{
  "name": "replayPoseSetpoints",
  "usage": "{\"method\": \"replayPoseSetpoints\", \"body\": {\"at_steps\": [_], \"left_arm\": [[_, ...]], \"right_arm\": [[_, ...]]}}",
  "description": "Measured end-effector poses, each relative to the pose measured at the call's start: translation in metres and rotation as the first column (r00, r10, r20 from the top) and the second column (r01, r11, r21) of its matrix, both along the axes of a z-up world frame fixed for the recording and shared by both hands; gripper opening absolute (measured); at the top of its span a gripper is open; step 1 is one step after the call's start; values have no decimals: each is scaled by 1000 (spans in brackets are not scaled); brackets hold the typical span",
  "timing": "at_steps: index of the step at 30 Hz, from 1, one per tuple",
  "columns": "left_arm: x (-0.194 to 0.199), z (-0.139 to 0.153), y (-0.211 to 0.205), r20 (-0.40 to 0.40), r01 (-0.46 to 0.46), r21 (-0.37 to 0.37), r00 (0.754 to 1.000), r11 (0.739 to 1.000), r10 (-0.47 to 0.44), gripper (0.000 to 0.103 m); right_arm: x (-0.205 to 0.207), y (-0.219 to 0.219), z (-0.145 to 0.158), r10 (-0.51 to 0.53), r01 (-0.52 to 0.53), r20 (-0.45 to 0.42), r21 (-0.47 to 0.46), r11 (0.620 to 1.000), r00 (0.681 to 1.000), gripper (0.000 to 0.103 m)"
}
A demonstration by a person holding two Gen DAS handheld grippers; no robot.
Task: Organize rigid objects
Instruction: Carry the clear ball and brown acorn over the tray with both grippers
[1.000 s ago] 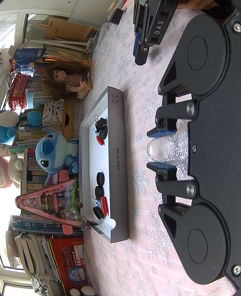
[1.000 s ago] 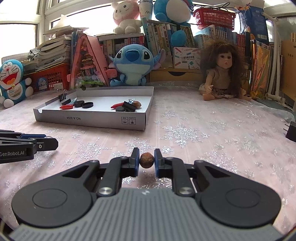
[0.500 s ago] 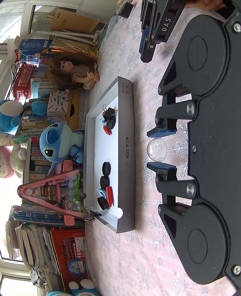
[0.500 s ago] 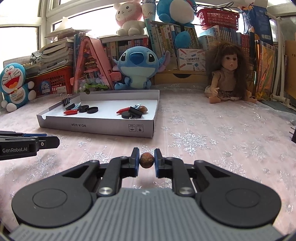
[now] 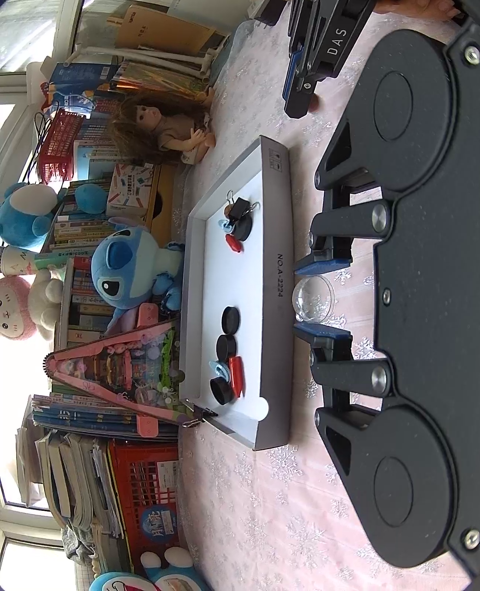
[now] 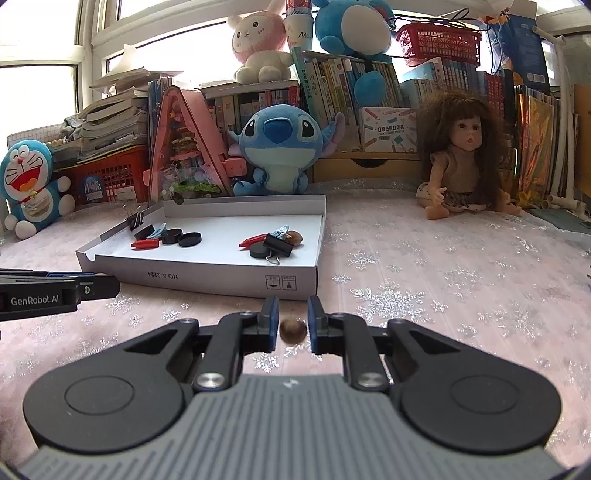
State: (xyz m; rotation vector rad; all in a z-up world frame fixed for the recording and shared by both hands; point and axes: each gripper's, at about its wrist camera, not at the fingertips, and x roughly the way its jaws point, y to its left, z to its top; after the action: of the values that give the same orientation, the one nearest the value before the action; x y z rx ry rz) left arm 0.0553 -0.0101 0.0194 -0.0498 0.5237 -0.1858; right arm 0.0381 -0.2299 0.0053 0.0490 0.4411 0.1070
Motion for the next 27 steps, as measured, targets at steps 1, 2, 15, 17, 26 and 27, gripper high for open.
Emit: {"method": "replayPoseSetpoints", "body": {"at_steps": [1,2,15,17,26,27], "left_arm": [[2,1,0,-1,-3,-2,1000,1000,3,27],[4,2,1,-1,-5,-5,1000,1000,5,27],[11,1,6,-4,-12,-3,1000,1000,12,27],[10,-2,5,-12,-9,-3,1000,1000,9,27],[5,-7,2,-19,4,8,1000,1000,-4,27],[5,-7,2,-22,6,9,1000,1000,-5,27]], "right_arm": [[1,0,1,2,-2,3,1,1000,1000,20],[3,1,2,4,-4,5,1,1000,1000,20],[4,3,-3,33,-35,-34,-36,999,999,26],[2,4,-8,36,-38,-52,-43,998,998,26],[-8,6,-13,73,-78,-79,-53,996,994,45],[-9,6,-13,77,-82,-80,-54,995,994,45]]}}
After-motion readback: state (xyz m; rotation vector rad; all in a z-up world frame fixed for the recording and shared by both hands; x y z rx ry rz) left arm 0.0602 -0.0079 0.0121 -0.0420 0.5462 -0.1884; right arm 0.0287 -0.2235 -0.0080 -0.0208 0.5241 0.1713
